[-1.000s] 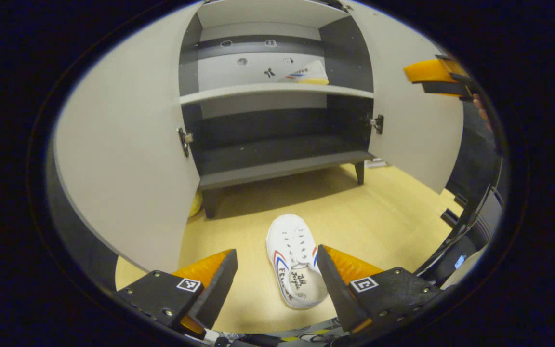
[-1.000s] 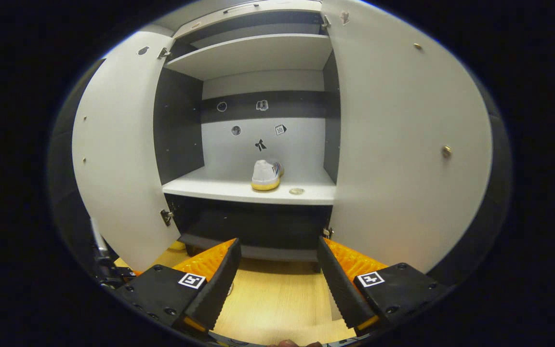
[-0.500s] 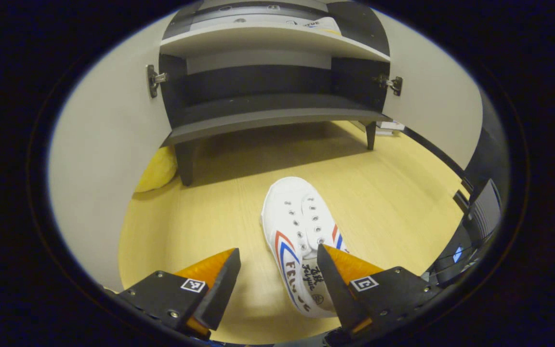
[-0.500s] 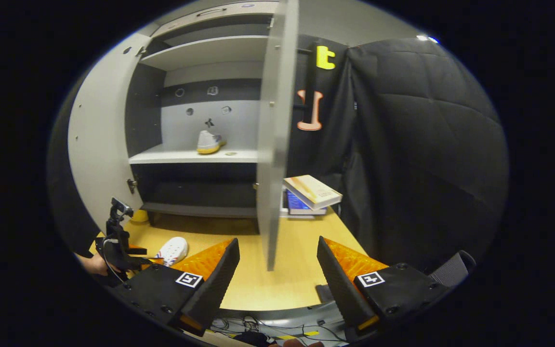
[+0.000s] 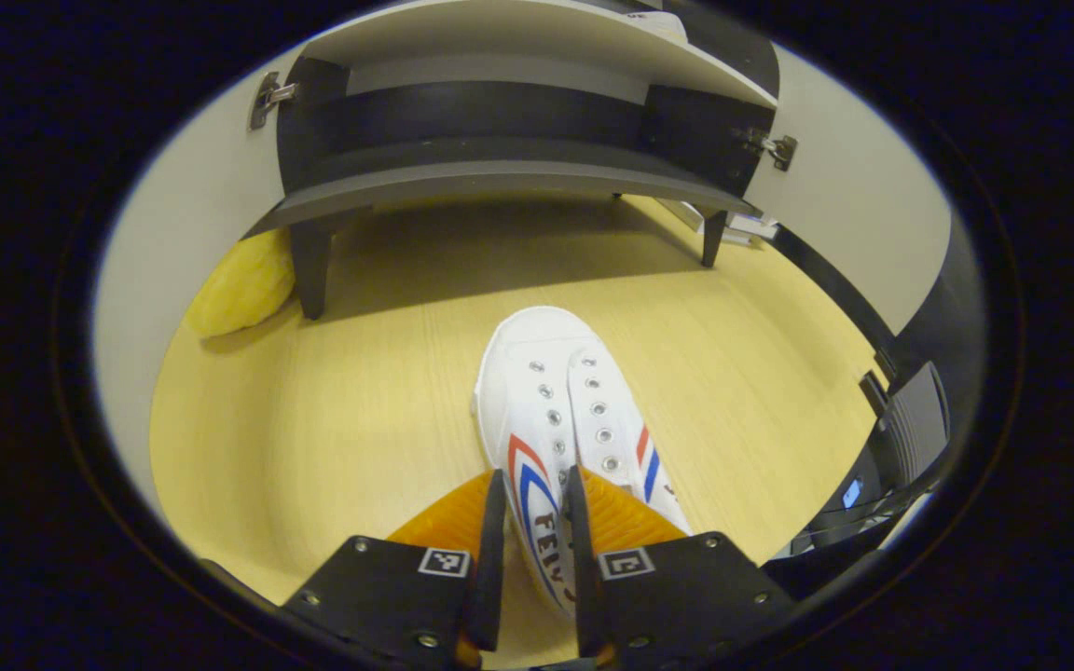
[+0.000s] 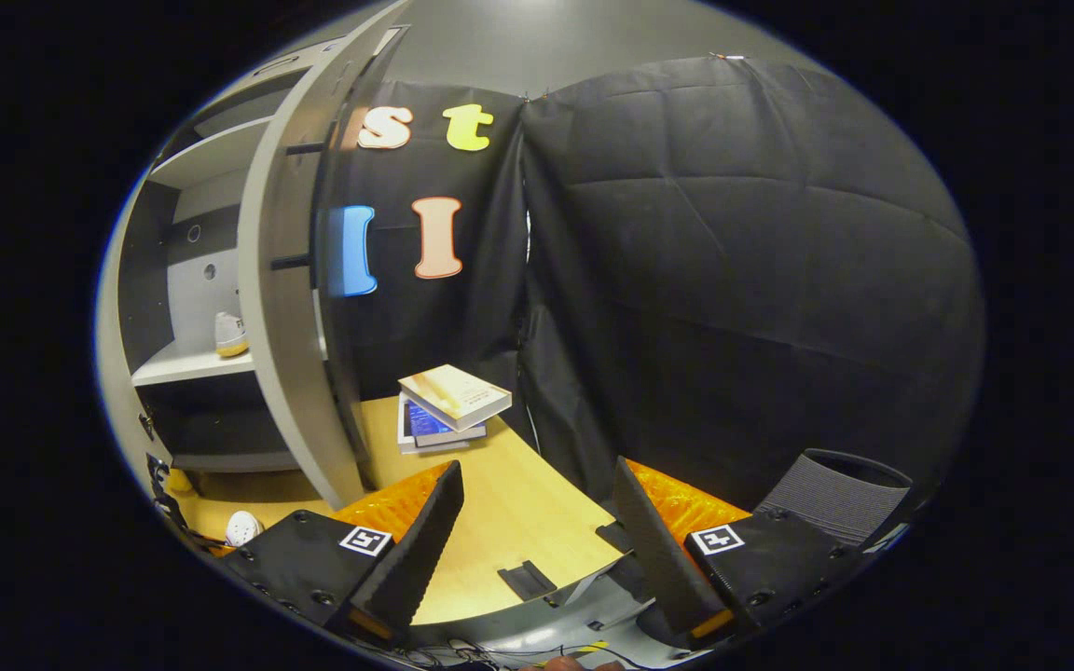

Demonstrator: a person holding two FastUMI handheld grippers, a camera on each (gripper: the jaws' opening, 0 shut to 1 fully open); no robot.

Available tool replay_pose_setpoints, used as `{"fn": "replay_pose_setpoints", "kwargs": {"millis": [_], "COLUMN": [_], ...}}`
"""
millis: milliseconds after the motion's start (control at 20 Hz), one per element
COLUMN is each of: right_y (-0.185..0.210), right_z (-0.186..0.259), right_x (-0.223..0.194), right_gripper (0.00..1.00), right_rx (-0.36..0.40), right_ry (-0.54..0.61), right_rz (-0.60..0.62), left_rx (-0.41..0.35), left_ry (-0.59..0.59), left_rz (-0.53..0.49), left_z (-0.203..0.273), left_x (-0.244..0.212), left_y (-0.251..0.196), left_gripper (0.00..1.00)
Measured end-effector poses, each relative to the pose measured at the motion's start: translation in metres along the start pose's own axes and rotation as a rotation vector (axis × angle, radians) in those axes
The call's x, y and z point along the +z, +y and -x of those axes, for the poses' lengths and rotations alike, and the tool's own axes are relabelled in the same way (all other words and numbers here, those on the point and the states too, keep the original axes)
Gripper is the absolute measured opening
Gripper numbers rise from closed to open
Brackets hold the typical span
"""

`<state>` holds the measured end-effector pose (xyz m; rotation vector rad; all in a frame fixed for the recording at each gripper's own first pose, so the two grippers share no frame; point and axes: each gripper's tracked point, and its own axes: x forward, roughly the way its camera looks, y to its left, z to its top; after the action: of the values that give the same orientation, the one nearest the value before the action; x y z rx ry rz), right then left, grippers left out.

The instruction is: Grab one shoe with the right hand and put it into the shoe cabinet, grab the other shoe with the left hand and put it into the shoe cabinet; then close the right door with the right hand and the left door with the left hand.

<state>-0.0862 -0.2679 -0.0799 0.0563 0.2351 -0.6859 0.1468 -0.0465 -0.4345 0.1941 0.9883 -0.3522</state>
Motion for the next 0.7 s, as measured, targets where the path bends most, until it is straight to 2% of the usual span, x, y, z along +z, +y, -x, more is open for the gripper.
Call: {"fn": "replay_pose_setpoints", "kwargs": {"millis": [100, 150, 200, 300, 350, 500, 600, 700], "right_y": [-0.003, -0.005, -0.006, -0.008, -0.008, -0.012, -0.017, -0.021], "right_z": [-0.009, -0.012, -0.015, -0.021, -0.025, -0.033, -0.039, -0.046], "right_x": [0.003, 0.004, 0.003, 0.004, 0.005, 0.011, 0.016, 0.024], "right_gripper": [1.00, 1.00, 0.97, 0.97, 1.00, 0.97, 1.00, 0.97], "right_rx": [-0.013, -0.020, -0.023, -0.032, -0.034, -0.045, -0.058, -0.075], "right_ry": [-0.004, -0.005, -0.004, -0.005, -0.008, -0.012, -0.023, -0.043], "right_rz": [-0.025, -0.035, -0.044, -0.056, -0.061, -0.082, -0.092, -0.095], "left_rx": [0.039, 0.054, 0.075, 0.078, 0.078, 0.070, 0.056, 0.032], "left_ry": [0.005, 0.010, 0.008, 0.032, 0.032, 0.002, -0.037, -0.088], "left_rz": [0.038, 0.059, 0.053, 0.112, 0.147, 0.203, 0.149, 0.101], "left_z": [0.000, -0.001, 0.000, -0.003, 0.001, 0.011, 0.022, 0.038], "left_x": [0.000, -0.001, 0.000, 0.001, 0.000, 0.015, 0.030, 0.047], "left_y": [0.005, 0.002, 0.005, -0.003, -0.003, 0.001, 0.007, 0.012], "left_gripper": [0.31, 0.11, 0.12, 0.02, 0.02, 0.02, 0.02, 0.02]}}
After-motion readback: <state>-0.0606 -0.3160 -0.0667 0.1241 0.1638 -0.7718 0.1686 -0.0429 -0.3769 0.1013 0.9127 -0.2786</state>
